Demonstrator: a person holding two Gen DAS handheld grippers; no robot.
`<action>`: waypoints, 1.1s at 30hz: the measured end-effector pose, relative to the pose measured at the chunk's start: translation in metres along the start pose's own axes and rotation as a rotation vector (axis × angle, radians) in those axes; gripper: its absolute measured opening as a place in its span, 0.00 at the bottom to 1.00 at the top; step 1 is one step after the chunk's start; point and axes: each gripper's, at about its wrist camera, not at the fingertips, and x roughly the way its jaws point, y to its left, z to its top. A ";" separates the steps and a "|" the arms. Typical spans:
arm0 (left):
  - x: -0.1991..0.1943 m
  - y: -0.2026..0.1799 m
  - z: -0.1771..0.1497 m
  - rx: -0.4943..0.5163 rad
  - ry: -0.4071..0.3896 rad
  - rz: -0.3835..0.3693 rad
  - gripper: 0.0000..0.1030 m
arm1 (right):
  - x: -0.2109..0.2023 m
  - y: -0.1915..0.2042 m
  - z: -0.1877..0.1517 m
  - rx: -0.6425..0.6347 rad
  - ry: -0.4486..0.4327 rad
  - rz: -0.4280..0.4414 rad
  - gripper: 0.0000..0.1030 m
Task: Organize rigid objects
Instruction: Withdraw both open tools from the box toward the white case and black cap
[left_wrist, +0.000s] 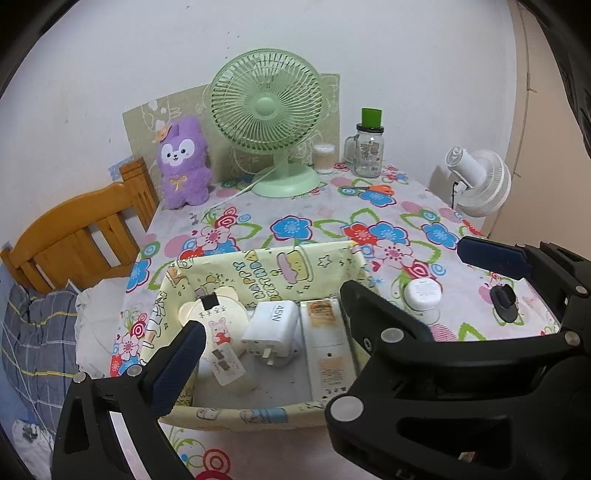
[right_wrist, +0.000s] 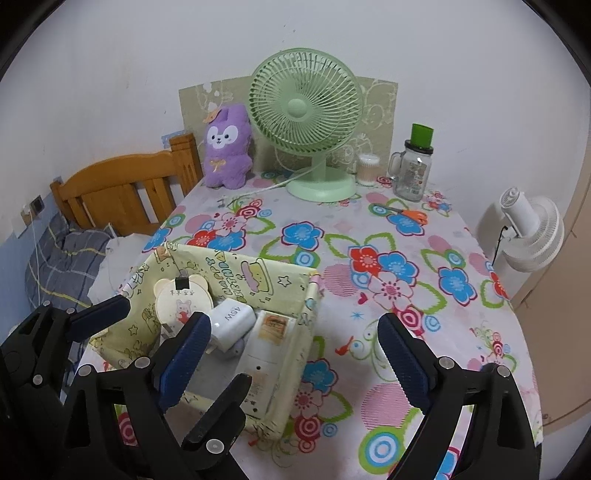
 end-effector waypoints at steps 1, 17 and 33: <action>-0.002 -0.003 0.000 0.003 -0.004 -0.002 1.00 | -0.002 -0.001 -0.001 0.001 -0.003 -0.002 0.91; -0.023 -0.044 0.002 0.047 -0.048 -0.024 1.00 | -0.039 -0.036 -0.015 0.039 -0.042 -0.061 0.91; -0.036 -0.086 0.003 0.063 -0.077 -0.029 1.00 | -0.069 -0.074 -0.028 0.053 -0.091 -0.098 0.96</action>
